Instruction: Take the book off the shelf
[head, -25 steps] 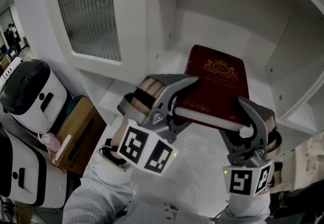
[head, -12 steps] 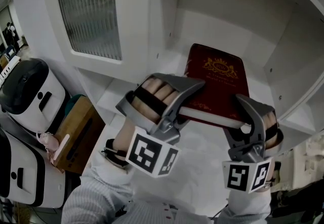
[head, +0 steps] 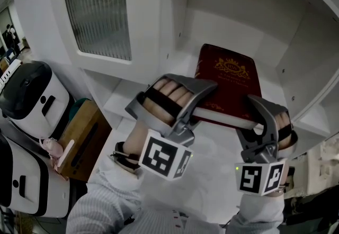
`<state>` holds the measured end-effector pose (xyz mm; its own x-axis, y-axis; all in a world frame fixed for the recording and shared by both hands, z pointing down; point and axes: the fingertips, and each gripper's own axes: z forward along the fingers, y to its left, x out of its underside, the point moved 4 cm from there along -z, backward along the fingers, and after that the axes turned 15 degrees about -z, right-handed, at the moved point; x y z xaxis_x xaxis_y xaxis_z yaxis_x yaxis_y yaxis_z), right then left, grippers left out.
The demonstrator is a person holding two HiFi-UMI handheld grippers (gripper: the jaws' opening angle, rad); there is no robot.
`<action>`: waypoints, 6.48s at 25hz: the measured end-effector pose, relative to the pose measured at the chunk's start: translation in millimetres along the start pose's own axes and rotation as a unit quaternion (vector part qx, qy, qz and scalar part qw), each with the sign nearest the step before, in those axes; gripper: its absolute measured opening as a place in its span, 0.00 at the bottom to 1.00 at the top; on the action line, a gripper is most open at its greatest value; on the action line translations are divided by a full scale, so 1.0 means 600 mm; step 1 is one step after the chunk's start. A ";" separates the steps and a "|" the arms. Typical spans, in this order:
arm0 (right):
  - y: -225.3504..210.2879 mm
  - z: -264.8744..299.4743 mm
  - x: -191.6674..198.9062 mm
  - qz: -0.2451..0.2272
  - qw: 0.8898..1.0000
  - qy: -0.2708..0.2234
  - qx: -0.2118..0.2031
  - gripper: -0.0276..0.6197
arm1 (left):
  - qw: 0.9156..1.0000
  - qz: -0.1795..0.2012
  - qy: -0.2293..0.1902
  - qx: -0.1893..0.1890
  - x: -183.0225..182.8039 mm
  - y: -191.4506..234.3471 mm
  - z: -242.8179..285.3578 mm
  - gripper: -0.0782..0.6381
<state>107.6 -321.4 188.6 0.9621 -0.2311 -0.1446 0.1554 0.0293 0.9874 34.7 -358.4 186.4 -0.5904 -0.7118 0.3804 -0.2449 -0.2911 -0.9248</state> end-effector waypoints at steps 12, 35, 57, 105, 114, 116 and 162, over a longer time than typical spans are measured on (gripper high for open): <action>0.000 -0.015 -0.016 -0.007 1.000 0.024 -0.006 0.41 | 1.000 0.004 -0.001 0.004 -0.006 -0.002 -0.017 0.43; 0.018 -0.119 -0.075 -0.019 0.999 0.045 0.009 0.41 | 1.000 0.029 0.007 -0.004 -0.062 -0.046 -0.112 0.43; 0.027 -0.319 -0.087 -0.009 1.000 -0.027 0.002 0.40 | 0.998 0.025 0.063 0.003 -0.230 -0.111 -0.228 0.43; 0.425 -0.522 -0.069 0.212 0.920 -0.071 -0.323 0.39 | 0.908 -0.201 0.102 0.354 -0.292 -0.572 -0.252 0.43; 0.461 -0.549 -0.086 0.243 0.896 -0.080 -0.363 0.39 | 0.883 -0.230 0.110 0.395 -0.297 -0.615 -0.277 0.43; 0.470 -0.556 -0.092 0.250 0.891 -0.083 -0.370 0.39 | 0.877 -0.236 0.113 0.402 -0.297 -0.624 -0.286 0.43; 0.523 -0.584 -0.118 0.283 0.856 -0.099 -0.421 0.39 | 0.843 -0.275 0.135 0.442 -0.297 -0.682 -0.321 0.43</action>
<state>166.5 44.8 486.3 0.8933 -0.1060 0.4368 -0.1364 0.8621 0.4881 91.9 10.6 497.6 -0.7572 -0.1770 0.6287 0.0603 -0.9774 -0.2026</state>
